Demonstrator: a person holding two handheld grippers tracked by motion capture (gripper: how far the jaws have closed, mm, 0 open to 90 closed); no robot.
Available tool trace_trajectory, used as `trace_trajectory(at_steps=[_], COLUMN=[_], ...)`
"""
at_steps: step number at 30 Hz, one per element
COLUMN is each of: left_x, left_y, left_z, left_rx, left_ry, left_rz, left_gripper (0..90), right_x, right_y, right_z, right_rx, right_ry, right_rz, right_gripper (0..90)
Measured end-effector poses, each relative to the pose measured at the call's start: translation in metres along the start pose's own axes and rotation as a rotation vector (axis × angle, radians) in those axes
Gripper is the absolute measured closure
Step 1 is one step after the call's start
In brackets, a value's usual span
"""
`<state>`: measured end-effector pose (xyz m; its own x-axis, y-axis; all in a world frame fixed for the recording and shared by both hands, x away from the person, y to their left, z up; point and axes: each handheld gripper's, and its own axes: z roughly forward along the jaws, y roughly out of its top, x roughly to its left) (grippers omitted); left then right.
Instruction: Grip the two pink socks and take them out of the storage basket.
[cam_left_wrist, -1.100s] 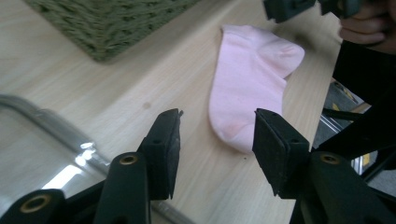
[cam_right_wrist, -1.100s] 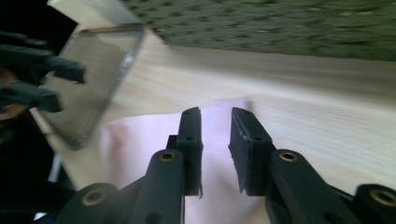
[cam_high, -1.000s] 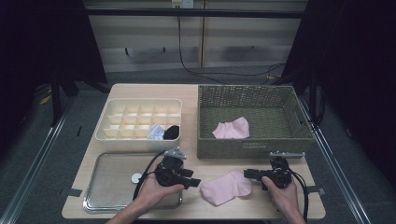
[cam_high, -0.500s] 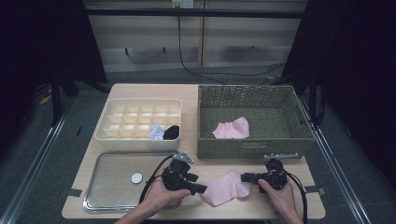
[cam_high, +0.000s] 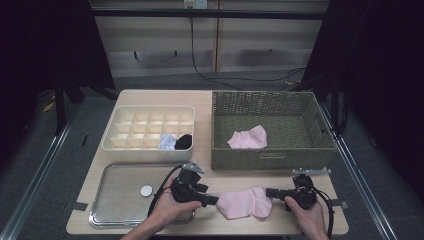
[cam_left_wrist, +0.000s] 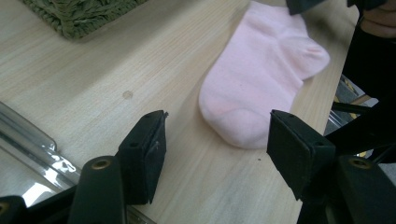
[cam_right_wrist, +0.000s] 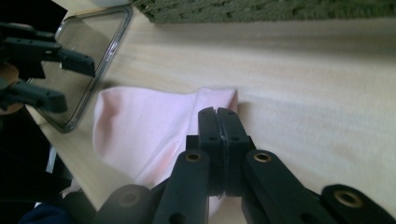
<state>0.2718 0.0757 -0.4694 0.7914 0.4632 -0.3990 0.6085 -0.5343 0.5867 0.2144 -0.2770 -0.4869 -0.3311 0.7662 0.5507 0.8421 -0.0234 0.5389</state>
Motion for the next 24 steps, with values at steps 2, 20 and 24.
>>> trace_trajectory(at_steps=[2,20,24], left_x=[-0.001,0.001,0.001], left_y=[0.001,0.006,0.004], left_z=[0.0,0.029,0.026], left_rx=[0.003,0.064,0.074], left_ry=[0.012,0.004,0.037], left_rz=[0.009,-0.027,-0.003], left_gripper=[42.6,37.2,44.4], right_x=[0.001,0.007,0.004], right_y=[-0.006,-0.01,-0.01], right_z=[-0.002,0.006,0.002], right_rx=[0.007,0.028,0.014], right_ry=[-0.001,0.016,0.011], right_rz=[-0.006,-0.015,-0.007], right_gripper=[89.5,89.3,89.3])
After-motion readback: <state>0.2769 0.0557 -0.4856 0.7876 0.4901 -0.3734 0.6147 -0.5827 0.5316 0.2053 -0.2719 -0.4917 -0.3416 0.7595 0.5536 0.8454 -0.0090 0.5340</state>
